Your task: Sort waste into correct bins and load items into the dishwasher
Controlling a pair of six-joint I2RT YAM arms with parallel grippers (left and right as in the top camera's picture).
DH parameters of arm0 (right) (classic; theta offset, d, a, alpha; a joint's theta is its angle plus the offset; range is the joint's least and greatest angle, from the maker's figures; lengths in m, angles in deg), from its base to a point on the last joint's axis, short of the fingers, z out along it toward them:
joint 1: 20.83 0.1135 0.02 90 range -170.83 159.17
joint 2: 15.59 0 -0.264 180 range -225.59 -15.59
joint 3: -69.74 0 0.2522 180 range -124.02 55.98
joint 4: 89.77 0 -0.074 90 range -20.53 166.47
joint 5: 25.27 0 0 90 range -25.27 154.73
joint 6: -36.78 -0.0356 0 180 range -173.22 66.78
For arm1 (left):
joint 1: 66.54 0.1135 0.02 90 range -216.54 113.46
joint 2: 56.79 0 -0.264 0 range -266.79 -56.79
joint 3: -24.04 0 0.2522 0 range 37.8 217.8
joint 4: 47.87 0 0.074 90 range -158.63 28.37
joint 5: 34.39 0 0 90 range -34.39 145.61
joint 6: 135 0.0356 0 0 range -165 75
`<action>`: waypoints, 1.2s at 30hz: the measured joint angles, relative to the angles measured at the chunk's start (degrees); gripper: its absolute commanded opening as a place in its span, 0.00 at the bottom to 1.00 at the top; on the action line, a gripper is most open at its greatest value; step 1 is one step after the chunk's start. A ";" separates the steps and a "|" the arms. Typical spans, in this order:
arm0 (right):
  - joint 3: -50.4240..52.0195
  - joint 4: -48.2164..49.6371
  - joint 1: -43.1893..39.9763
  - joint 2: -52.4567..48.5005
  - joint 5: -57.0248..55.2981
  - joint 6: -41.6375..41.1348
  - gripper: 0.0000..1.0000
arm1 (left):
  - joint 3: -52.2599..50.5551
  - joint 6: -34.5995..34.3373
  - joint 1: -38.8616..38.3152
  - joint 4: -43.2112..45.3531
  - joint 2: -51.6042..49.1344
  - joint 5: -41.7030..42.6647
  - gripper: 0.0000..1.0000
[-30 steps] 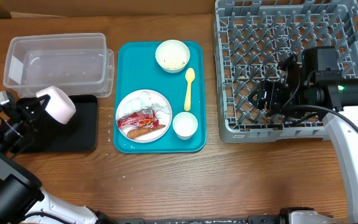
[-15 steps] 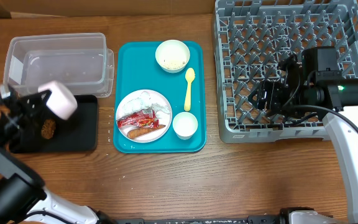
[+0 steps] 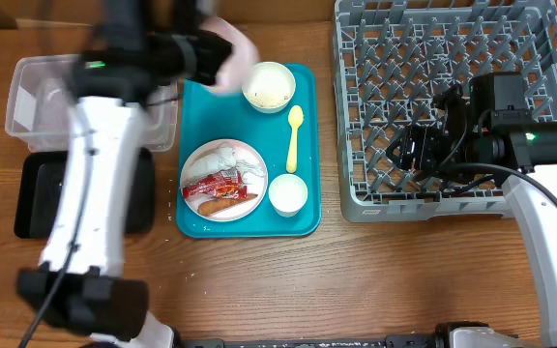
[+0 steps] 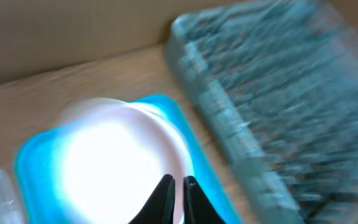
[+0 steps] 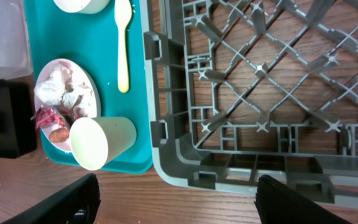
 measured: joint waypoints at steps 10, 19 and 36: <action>0.00 0.42 0.00 0.00 -0.90 0.00 0.83 | -0.57 3.39 -11.56 -3.17 -17.40 -28.79 0.04; 0.00 1.01 0.00 0.00 -1.31 -0.04 0.83 | -0.83 3.26 -11.41 -1.57 -19.28 -32.04 0.18; 0.00 1.40 0.00 0.00 -1.33 -0.02 0.83 | -0.83 5.73 -11.41 -3.54 -19.28 -19.37 0.42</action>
